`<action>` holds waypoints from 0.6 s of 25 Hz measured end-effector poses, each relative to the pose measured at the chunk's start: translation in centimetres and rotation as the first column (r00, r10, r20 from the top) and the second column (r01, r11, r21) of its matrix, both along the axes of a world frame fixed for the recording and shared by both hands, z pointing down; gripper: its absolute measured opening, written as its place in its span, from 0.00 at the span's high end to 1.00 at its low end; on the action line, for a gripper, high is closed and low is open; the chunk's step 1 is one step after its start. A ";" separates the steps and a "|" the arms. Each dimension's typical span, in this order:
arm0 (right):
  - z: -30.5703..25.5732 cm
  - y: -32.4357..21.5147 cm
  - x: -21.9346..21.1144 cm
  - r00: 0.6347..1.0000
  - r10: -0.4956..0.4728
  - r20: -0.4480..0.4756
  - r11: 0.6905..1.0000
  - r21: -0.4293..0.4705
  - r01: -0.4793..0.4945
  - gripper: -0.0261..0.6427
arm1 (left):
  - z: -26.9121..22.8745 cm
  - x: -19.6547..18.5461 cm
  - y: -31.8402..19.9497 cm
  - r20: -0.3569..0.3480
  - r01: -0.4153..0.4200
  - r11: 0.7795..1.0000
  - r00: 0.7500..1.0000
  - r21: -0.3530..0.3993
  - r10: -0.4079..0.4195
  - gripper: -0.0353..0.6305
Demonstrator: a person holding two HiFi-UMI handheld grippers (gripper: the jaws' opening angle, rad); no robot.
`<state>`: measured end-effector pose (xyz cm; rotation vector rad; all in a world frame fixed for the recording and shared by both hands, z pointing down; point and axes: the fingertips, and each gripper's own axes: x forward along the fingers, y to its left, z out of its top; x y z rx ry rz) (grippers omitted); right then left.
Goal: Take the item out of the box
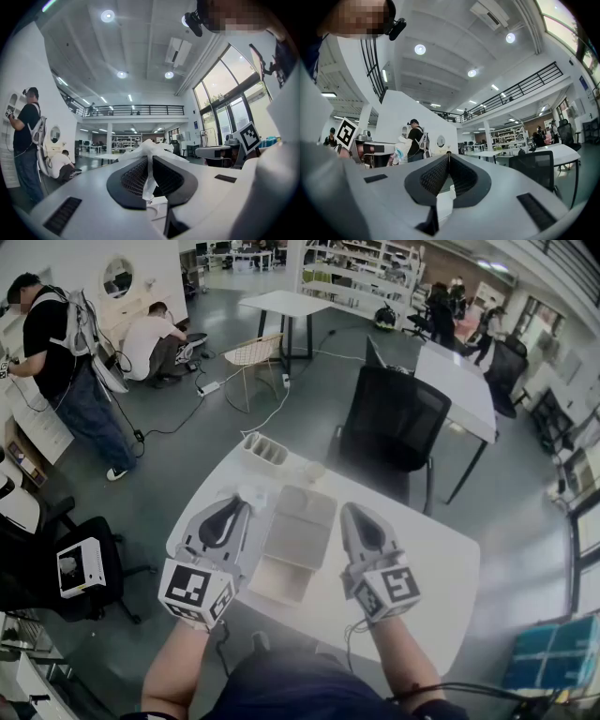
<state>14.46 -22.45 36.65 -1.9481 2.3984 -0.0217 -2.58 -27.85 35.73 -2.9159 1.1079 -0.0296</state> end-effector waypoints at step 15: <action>0.2 0.0 -0.2 1.000 -0.005 -0.003 1.000 -0.015 0.005 0.94 | 0.2 -0.2 -0.3 0.003 -0.002 1.000 1.000 -0.004 0.002 0.86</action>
